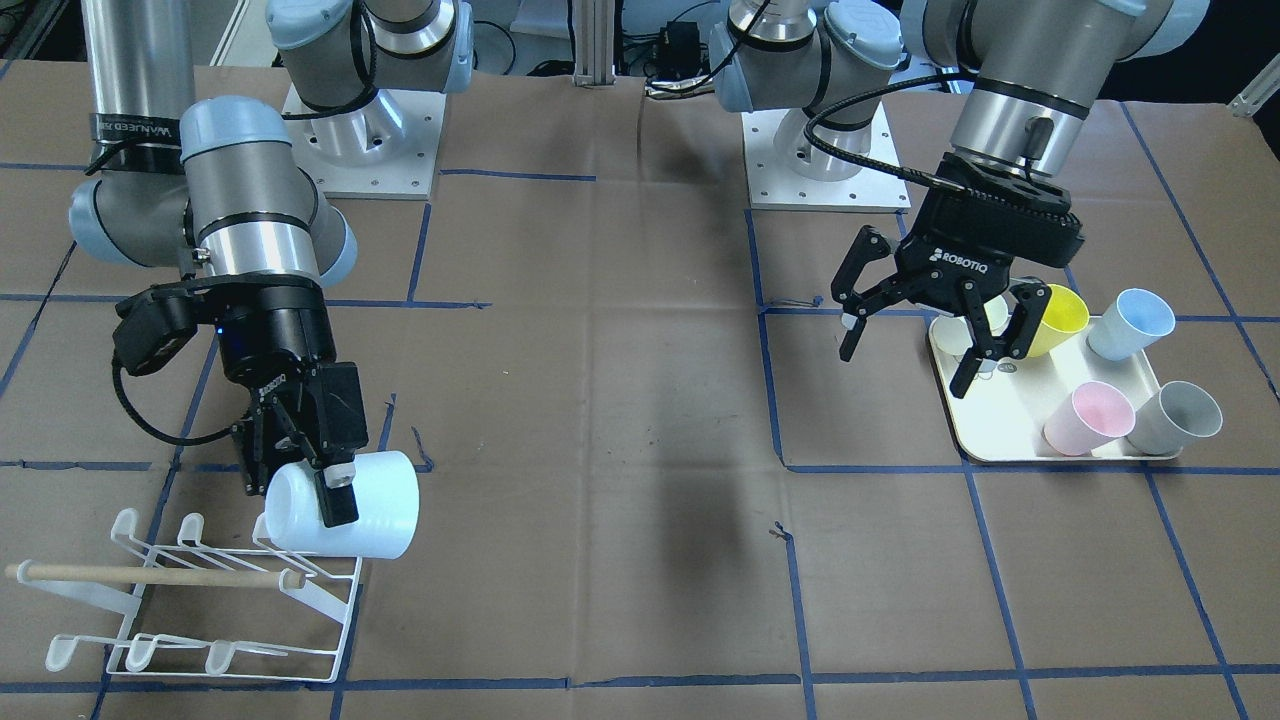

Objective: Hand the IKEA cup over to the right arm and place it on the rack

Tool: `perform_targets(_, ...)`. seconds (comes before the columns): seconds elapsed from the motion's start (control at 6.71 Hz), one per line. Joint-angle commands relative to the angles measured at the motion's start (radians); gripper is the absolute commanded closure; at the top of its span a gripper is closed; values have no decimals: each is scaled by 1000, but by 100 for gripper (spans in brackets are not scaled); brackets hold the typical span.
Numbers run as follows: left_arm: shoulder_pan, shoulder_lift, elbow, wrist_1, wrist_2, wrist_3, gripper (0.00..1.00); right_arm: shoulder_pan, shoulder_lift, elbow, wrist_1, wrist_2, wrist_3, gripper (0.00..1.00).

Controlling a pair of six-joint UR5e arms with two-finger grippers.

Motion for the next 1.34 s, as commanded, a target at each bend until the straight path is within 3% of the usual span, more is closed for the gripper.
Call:
perform_targets(0.0, -15, -3, 170, -407, 144, -123, 1, -40, 26, -11, 24, -60, -349, 73)
perform_targets(0.15, -25, -25, 239, -543, 173, -241, 1, -40, 40, -18, 45, -113, -509, 73)
perform_targets(0.45, -57, -34, 263, -631, 284, -288, 2, -49, 81, -76, 47, -163, -776, 73)
perform_targets(0.89, -41, -20, 211, -636, 342, -236, 0, -94, 163, -173, 47, -156, -825, 73)
perform_targets(1.19, 61, 3, 92, -621, 338, -199, 0, -94, 207, -199, 44, -156, -816, 72)
